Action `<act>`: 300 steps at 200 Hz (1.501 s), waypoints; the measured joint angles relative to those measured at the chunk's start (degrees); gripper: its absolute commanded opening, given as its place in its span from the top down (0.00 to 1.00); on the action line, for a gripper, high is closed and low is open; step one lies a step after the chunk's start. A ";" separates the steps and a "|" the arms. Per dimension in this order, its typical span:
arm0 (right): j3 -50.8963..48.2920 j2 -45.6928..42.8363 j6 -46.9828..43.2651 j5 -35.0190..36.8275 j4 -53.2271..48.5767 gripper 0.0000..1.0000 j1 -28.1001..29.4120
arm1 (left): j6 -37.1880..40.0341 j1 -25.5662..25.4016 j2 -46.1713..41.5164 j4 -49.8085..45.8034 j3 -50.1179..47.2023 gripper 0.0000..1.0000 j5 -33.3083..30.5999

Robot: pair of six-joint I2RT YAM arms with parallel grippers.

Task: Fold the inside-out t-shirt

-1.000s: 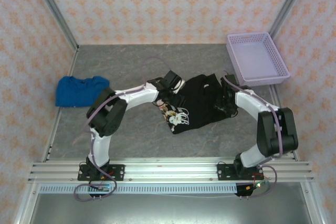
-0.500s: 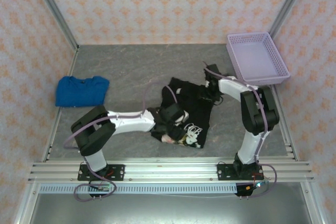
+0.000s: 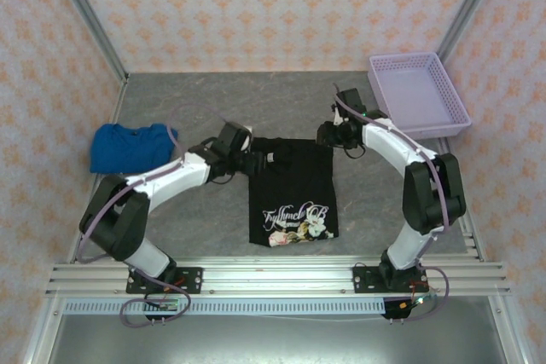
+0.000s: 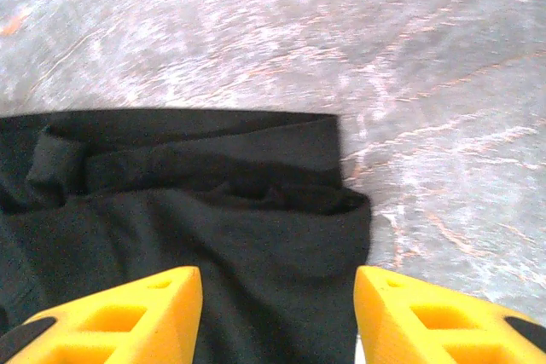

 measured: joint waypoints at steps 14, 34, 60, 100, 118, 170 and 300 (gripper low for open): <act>0.00 1.11 1.16 0.33 0.00 0.49 -0.52 | -0.83 2.27 3.26 -0.98 2.16 0.42 1.40; -0.31 3.56 2.60 0.20 0.13 0.49 -0.37 | -1.33 3.39 7.39 -2.89 5.20 0.45 2.93; -0.96 6.08 3.78 0.02 0.42 0.50 0.37 | -1.92 3.32 12.13 -4.96 8.87 0.57 4.37; -1.01 8.85 4.57 -0.22 1.46 0.54 0.72 | -2.03 3.34 16.02 -6.67 11.85 0.84 4.90; -1.01 9.64 4.55 -0.13 1.68 0.55 0.72 | -1.46 3.34 16.22 -6.99 13.09 0.95 5.11; -0.46 10.88 3.58 1.84 1.33 0.61 0.72 | 1.33 3.34 13.60 -6.69 14.27 1.00 5.35; 2.62 12.66 1.31 5.40 0.42 0.59 0.72 | 6.34 4.35 20.63 0.11 21.24 0.59 -4.22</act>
